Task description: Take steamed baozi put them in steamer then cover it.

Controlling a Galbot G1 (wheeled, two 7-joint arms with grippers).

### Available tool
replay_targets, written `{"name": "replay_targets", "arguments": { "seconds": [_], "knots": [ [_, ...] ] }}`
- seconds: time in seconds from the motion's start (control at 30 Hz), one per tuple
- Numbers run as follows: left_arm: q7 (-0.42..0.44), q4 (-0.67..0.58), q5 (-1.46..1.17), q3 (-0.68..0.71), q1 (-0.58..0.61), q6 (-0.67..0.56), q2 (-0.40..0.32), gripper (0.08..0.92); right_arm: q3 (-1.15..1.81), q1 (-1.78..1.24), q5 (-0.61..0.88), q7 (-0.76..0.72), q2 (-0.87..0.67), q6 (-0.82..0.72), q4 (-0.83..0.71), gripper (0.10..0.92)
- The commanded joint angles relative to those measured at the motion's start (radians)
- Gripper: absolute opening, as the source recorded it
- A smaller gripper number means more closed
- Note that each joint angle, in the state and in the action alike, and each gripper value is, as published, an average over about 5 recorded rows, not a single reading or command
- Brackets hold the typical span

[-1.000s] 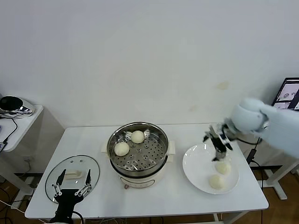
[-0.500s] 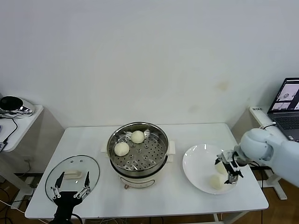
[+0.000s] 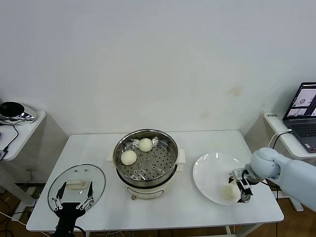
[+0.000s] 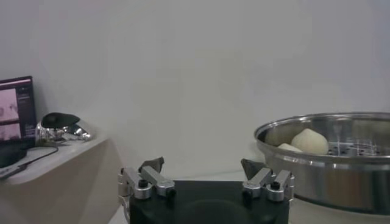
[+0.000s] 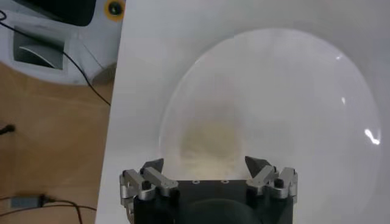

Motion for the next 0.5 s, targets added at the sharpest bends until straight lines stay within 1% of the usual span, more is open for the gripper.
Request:
{"name": "replay_targets", "arguments": {
  "seconds": [0.03,0.2,0.37,0.5],
  "knots": [
    [0.0,0.001,-0.001,-0.002,0.0,0.0,0.001,0.823,0.025,-0.038,-0.007,0.008,0.054,0.002,-0.062,0.778],
    [0.0,0.003,-0.003,-0.004,-0.003,0.0,0.003,0.823,0.014,-0.022,-0.001,0.0,0.064,-0.006,-0.063,0.729],
    [-0.001,0.001,-0.005,-0.005,-0.005,0.001,0.002,0.823,0.009,-0.006,0.003,-0.014,0.061,-0.007,-0.059,0.648],
    [-0.001,0.002,-0.006,-0.004,-0.007,0.001,0.002,0.823,0.004,0.034,0.013,-0.032,0.053,-0.006,-0.048,0.609]
  ]
}}
